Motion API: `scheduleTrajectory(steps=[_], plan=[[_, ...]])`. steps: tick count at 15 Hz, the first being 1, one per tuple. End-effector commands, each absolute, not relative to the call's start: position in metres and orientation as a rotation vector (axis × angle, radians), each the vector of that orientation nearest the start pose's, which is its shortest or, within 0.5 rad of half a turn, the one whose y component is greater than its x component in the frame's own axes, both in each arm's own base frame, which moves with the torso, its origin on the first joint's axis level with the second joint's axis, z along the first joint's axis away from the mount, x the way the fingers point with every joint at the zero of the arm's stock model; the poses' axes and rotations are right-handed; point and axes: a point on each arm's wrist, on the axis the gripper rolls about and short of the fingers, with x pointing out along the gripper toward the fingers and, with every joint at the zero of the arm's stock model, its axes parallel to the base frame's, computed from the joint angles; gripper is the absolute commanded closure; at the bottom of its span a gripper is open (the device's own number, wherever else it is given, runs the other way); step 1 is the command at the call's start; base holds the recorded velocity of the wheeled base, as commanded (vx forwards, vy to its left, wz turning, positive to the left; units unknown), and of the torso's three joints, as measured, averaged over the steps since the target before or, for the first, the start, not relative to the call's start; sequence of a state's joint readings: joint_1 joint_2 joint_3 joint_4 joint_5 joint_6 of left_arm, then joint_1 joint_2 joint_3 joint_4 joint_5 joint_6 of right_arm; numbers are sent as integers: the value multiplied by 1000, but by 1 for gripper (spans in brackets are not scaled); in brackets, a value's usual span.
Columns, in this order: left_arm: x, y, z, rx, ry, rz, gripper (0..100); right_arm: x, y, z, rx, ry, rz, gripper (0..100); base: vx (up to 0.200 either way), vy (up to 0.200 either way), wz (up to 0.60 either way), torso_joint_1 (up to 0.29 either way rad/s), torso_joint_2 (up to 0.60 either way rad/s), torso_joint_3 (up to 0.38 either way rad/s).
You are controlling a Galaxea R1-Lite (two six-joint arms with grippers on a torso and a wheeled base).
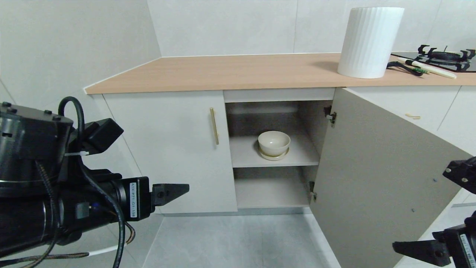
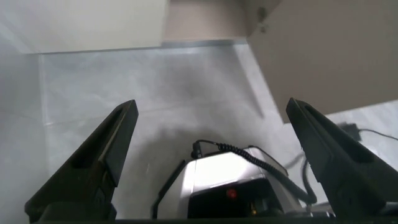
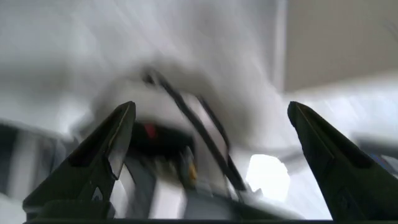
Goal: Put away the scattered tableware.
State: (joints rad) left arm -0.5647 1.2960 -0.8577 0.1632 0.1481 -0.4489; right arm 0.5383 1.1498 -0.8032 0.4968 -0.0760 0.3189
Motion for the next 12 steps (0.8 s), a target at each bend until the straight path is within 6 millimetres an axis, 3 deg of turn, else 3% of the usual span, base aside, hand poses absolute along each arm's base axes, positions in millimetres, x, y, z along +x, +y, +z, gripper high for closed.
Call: scheduleTrajectory(steps=[1,5,8,12], plan=[[165,-101,225,-220,643,-266,0,112,59,222,40,839,273,0,0,-200,0,2,-2,2],[164,-101,223,-209,649,-273,0,100,36,237,-26,884,148,0,0,0,0,0,0,0],[164,-101,223,-208,650,-273,0,107,22,239,-48,865,-38,0,0,0,0,0,0,0],[164,-101,223,-210,652,-273,0,113,3,242,-62,830,-164,0,0,0,0,0,0,0]])
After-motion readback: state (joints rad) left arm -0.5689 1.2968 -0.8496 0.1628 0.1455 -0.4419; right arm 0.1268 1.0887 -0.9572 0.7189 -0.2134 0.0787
